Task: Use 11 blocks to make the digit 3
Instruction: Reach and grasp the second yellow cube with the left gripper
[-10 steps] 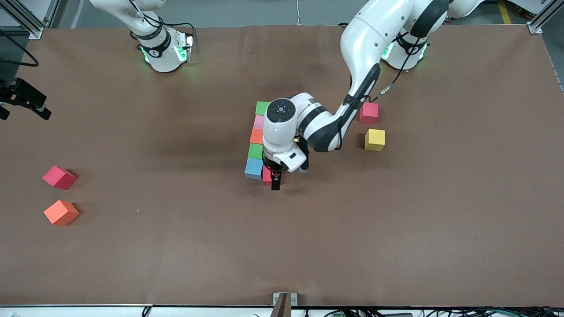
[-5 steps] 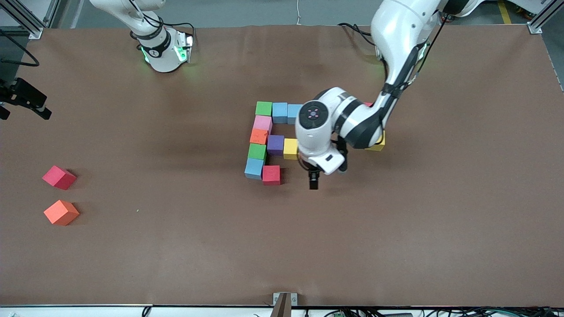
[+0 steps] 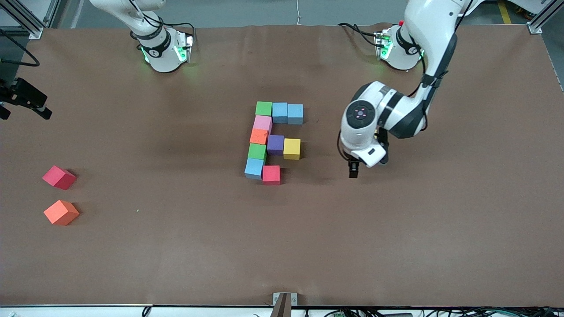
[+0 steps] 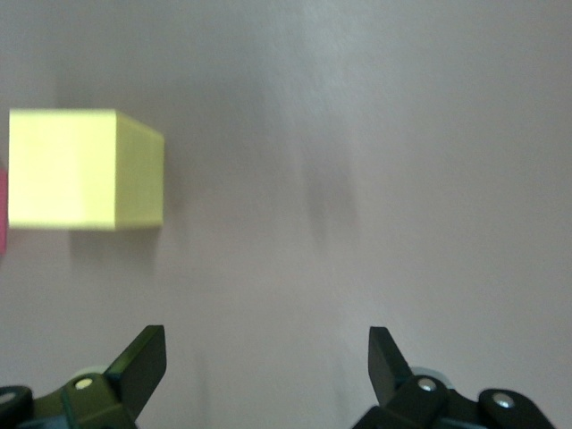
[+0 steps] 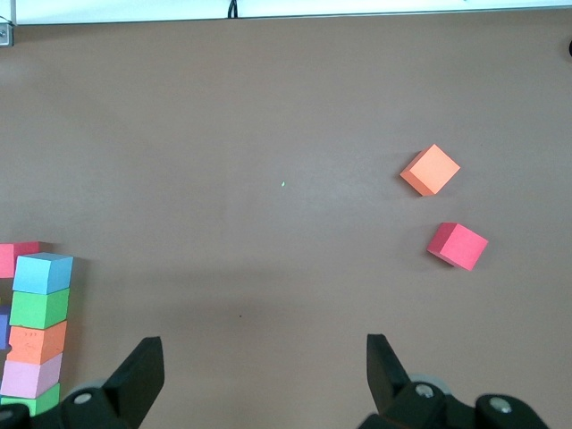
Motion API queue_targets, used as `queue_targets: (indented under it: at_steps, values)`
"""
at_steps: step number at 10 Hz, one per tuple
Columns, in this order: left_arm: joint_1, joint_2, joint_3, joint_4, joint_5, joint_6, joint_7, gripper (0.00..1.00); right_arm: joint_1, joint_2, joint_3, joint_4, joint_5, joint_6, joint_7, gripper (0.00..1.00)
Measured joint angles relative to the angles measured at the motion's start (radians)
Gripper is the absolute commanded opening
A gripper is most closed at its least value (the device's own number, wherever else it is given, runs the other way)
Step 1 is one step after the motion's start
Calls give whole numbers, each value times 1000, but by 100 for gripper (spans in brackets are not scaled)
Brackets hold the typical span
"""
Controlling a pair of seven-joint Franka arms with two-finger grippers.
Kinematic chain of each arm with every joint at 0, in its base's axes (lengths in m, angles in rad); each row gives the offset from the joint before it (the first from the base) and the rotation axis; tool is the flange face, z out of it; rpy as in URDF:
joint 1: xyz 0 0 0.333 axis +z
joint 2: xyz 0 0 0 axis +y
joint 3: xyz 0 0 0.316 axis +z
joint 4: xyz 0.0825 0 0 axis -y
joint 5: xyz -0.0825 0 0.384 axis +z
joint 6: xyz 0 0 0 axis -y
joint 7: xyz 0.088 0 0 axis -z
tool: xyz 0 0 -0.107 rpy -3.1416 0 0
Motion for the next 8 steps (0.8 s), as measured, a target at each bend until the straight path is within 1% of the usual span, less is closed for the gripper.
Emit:
queue_targets:
  at_steps: [2,3,5,8]
  values:
    - [49,-64,-1,-156,0,114,67,100,0,0,0,0,0,0,0,100]
    - [63,-89,-1,-217,0,157,81,100,0,0,0,0,0,0,0,100]
    - [81,-139,-1,-308,0,206,107,100,0,0,0,0,0,-1,0,100]
    - [88,-204,-2,-401,0,243,112,100,0,0,0,0,0,-1,0,100]
